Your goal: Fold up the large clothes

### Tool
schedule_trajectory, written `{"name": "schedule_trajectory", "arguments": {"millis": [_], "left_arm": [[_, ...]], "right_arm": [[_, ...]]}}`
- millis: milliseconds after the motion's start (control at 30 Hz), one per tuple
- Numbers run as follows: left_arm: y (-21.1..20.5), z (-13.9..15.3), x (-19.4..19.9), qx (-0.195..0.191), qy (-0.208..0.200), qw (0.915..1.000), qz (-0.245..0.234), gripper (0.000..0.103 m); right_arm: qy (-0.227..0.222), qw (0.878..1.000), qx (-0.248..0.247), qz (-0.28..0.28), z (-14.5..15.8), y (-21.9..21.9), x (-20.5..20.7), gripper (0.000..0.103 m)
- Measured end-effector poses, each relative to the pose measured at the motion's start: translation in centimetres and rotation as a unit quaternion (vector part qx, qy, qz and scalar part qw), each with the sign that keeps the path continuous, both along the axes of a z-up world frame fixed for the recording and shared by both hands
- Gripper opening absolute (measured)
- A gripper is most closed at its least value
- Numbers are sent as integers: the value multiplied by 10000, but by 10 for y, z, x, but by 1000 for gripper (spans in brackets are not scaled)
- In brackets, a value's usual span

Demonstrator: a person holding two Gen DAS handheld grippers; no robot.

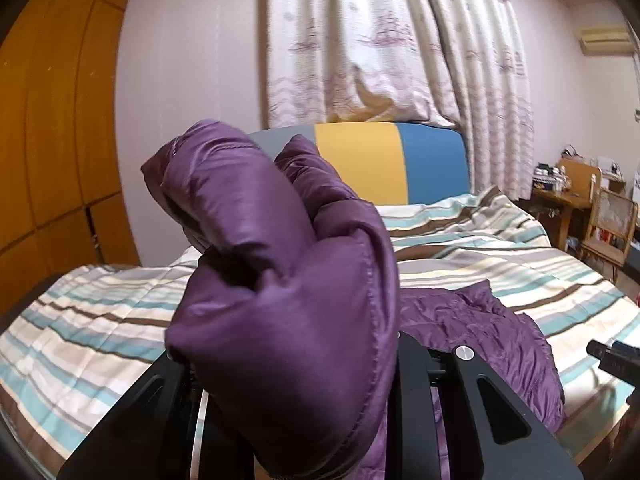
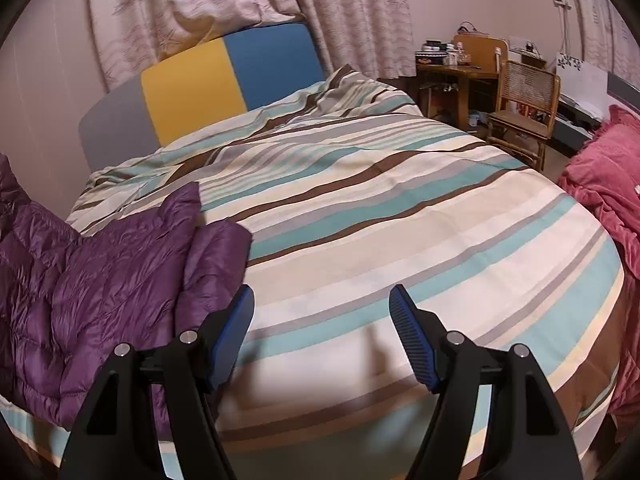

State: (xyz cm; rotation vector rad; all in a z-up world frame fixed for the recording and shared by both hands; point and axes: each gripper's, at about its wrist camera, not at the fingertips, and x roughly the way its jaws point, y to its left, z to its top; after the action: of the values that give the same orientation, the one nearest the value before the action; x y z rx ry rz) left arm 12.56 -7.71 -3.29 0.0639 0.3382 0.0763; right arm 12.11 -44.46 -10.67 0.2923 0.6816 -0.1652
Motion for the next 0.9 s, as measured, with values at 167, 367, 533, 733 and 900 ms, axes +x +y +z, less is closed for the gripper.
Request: {"name": "schedule_trajectory", "arguments": {"millis": [167, 367, 533, 733, 900], "left_arm": [[-20, -1, 3, 133, 38, 9996, -254, 23], [-47, -7, 9, 417, 115, 9977, -529, 23], [-65, -12, 15, 576, 195, 9955, -724, 23], [-87, -22, 21, 720, 331, 9920, -983, 23], [-104, -34, 26, 768, 523, 9887, -1174, 23]], "right_arm": [[16, 9999, 76, -139, 1, -11, -1, 70], [-4, 9995, 224, -210, 3, -17, -2, 70], [-5, 9993, 274, -260, 3, -21, -4, 70], [12, 9990, 236, -372, 5, -26, -5, 70], [98, 9989, 107, -454, 2, -26, -4, 70]]}}
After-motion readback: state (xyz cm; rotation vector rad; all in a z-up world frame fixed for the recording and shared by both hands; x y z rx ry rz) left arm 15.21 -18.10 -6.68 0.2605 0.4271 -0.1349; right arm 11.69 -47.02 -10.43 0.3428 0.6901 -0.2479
